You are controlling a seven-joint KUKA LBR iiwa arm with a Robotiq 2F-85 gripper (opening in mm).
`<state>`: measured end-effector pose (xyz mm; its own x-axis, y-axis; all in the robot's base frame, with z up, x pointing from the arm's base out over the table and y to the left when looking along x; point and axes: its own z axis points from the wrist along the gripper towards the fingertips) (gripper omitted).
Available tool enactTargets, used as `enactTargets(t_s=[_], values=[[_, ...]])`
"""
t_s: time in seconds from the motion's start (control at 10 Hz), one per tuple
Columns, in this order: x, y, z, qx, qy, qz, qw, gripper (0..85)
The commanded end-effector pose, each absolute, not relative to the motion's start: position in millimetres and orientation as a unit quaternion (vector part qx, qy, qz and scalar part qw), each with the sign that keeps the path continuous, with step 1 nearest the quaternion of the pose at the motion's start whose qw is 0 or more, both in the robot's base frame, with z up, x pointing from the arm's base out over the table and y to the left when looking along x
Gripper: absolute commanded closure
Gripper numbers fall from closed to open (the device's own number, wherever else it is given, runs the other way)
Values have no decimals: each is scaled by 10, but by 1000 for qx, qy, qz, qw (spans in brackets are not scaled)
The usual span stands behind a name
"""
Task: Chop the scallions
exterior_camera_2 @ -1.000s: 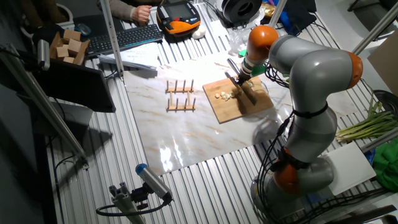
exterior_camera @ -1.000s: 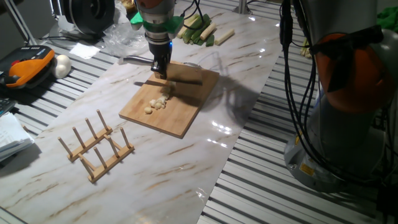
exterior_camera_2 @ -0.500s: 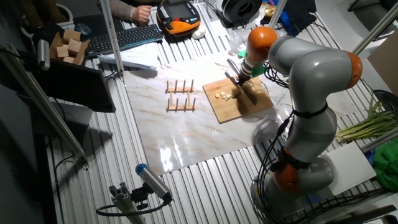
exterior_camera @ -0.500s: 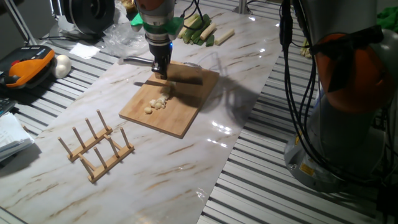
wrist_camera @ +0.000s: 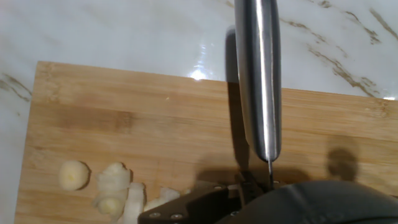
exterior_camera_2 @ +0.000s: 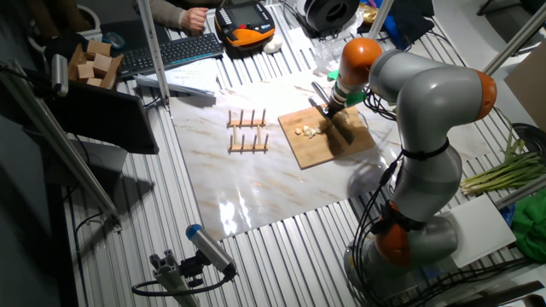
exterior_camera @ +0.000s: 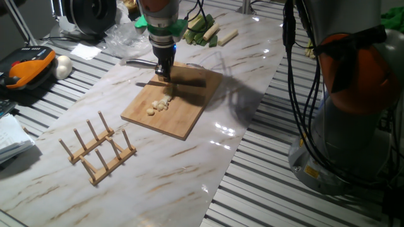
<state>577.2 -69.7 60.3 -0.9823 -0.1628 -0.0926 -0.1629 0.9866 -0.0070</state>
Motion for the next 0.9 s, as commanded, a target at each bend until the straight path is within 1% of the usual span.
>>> enactTargets(t_s=[0.0,0.6,0.8], values=[[5756,-696,555,-81,996,2,46,850],[5778,-649,403,-72,996,13,55,850],[5725,-685,415,-74,996,20,47,850]])
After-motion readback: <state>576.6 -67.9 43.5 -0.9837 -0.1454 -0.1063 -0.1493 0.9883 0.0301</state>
